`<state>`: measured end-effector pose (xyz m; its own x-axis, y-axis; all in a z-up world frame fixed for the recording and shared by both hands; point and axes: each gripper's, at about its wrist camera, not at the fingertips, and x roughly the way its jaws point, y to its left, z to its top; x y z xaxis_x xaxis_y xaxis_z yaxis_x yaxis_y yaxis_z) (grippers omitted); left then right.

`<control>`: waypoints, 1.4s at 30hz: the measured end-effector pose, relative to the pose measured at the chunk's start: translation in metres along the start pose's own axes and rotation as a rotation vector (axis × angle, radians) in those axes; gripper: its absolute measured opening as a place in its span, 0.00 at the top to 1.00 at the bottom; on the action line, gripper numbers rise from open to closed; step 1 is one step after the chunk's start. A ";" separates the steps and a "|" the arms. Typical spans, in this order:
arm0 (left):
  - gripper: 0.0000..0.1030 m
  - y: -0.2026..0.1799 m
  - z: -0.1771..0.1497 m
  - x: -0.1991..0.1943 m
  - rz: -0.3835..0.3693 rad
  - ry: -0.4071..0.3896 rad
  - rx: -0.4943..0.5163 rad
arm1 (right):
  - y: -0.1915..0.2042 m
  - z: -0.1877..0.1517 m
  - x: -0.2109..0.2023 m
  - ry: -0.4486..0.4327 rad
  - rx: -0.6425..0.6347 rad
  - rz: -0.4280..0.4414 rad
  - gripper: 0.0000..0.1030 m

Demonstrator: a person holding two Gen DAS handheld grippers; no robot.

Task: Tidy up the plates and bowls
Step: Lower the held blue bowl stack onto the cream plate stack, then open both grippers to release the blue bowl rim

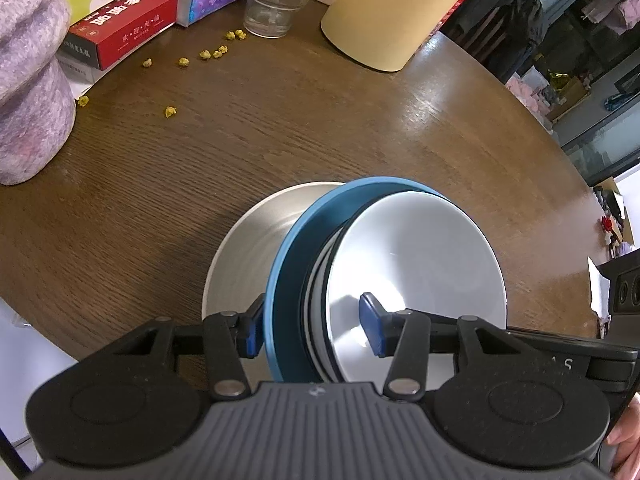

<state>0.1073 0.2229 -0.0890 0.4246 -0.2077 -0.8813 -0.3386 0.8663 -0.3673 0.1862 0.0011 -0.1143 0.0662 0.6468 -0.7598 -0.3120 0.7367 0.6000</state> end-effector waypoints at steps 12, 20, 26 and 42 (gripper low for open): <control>0.54 0.002 0.003 0.007 -0.013 0.020 0.022 | 0.000 -0.003 0.001 -0.010 0.020 -0.026 0.60; 0.54 0.002 0.003 0.009 -0.014 0.019 0.032 | 0.000 -0.003 0.001 -0.017 0.028 -0.030 0.59; 0.54 0.001 0.003 0.009 -0.010 0.017 0.042 | -0.003 -0.004 0.002 -0.022 0.040 -0.027 0.59; 0.29 -0.001 0.001 -0.002 0.004 -0.016 0.053 | 0.003 -0.005 -0.005 -0.056 0.013 -0.059 0.34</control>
<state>0.1080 0.2232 -0.0866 0.4371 -0.1973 -0.8775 -0.2957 0.8899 -0.3473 0.1805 -0.0008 -0.1101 0.1369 0.6116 -0.7792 -0.2938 0.7763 0.5577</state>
